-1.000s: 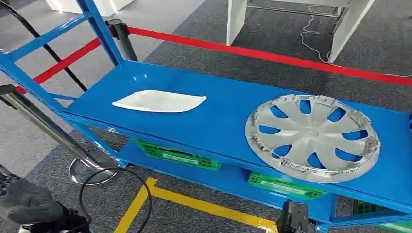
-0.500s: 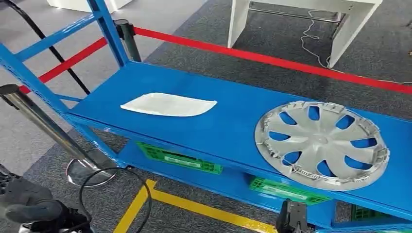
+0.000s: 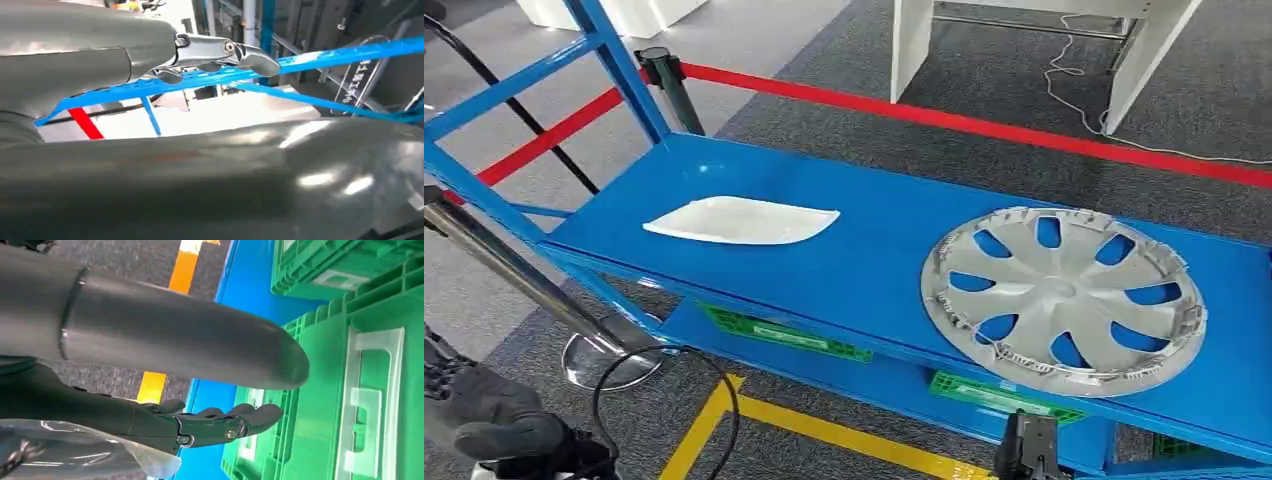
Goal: Take the parts from the cabinet and place them on the table.
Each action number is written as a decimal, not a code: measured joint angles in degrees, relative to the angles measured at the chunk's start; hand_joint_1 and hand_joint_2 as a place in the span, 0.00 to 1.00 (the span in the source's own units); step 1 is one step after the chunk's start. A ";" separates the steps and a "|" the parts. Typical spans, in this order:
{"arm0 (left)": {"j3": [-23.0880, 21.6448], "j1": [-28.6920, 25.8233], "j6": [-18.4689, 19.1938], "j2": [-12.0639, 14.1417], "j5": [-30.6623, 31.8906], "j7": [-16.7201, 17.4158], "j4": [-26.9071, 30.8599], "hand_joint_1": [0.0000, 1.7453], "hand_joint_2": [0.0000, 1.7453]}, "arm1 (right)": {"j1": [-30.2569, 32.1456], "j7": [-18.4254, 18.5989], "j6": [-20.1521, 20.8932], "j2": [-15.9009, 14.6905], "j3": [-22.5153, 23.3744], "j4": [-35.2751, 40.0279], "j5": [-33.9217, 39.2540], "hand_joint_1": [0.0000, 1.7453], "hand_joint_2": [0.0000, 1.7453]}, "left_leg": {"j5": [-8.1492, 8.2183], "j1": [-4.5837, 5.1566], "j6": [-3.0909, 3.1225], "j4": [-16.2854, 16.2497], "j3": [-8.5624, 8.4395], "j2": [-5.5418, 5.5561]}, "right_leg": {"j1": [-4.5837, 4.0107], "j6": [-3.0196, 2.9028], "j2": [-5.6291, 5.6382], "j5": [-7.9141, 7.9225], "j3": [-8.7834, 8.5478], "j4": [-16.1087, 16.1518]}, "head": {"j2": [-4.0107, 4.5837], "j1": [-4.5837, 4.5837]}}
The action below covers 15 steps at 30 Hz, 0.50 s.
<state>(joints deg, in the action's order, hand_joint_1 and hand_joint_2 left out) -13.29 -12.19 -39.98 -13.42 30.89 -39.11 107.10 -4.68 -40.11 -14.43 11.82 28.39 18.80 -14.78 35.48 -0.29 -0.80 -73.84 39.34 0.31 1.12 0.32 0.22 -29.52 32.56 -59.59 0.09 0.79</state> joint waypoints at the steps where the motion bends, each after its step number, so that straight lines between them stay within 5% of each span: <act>1: 0.00 0.08 0.13 0.11 1.15 1.11 -1.03 0.00 0.00 | 0.04 0.00 0.02 0.00 0.13 0.00 0.05 0.00 0.00 | 0.51 0.00 0.07 -2.76 1.39 0.00 | -0.07 -0.06 -0.06 -0.04 -0.02 -0.01 | 0.00 0.00; 3: 0.00 0.43 0.70 0.28 3.34 3.25 -3.02 0.00 0.00 | 0.07 0.00 0.15 0.00 0.24 0.00 -0.02 0.00 0.00 | -2.37 0.06 0.61 -0.46 0.53 0.00 | -0.28 -0.14 0.01 -0.12 -0.25 -0.01 | 0.00 0.00; 5: 0.00 1.74 1.95 0.63 6.49 6.14 -5.03 0.00 0.00 | 0.03 0.00 0.39 0.00 0.27 0.00 -0.35 0.00 0.00 | -7.78 0.41 1.77 8.92 -3.62 0.01 | -0.51 -0.18 0.10 -0.26 -0.69 0.03 | 0.00 0.00; 7: 0.02 2.91 2.78 1.01 8.28 7.66 -6.95 0.00 0.00 | -0.12 -0.04 0.50 0.00 0.29 -0.02 -0.46 0.00 0.00 | -8.33 0.88 2.74 13.06 -5.39 -0.03 | -0.80 0.01 0.14 -0.35 -0.47 0.00 | 0.00 0.07; 10: 0.11 5.37 4.24 1.59 10.59 9.61 -9.79 0.00 0.00 | -0.17 0.00 0.79 0.00 0.31 -0.18 -1.07 0.00 0.00 | -7.98 1.08 2.83 14.29 -5.42 0.05 | -0.53 0.81 -0.25 0.11 -0.16 0.59 | 0.00 -0.02; 12: 0.11 7.38 5.99 1.92 12.65 11.62 -11.56 0.00 0.00 | -0.48 -0.02 0.96 -0.09 0.31 -0.24 -1.55 0.00 0.00 | -8.72 0.45 2.70 15.96 -6.18 -0.14 | -0.57 1.36 -0.23 -0.95 0.43 -0.10 | 0.00 0.06; 13: 0.11 8.57 6.67 2.10 13.30 12.30 -12.50 0.00 1.00 | -0.72 -0.04 0.98 -0.09 0.31 -0.26 -1.75 0.00 0.00 | -8.83 0.39 2.91 16.04 -6.15 -0.14 | -0.59 1.45 -0.18 -2.62 1.58 -2.62 | 0.00 0.31; 15: 0.11 11.05 8.24 2.43 14.15 13.58 -14.67 0.00 1.00 | -1.07 -0.02 1.01 -0.20 0.31 -0.59 -2.34 0.00 0.00 | -8.82 0.46 2.93 15.99 -6.03 -0.16 | -0.46 1.82 -0.19 -6.51 5.84 -11.65 | 0.00 0.41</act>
<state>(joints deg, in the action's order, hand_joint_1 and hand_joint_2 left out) -13.18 -1.14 -31.73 -10.99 45.05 -25.53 92.43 -5.74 -40.13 -13.42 11.63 28.70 18.21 -17.11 26.65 0.17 2.13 -57.84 33.31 0.15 0.66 2.13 0.03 -36.03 38.41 -71.23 0.09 1.20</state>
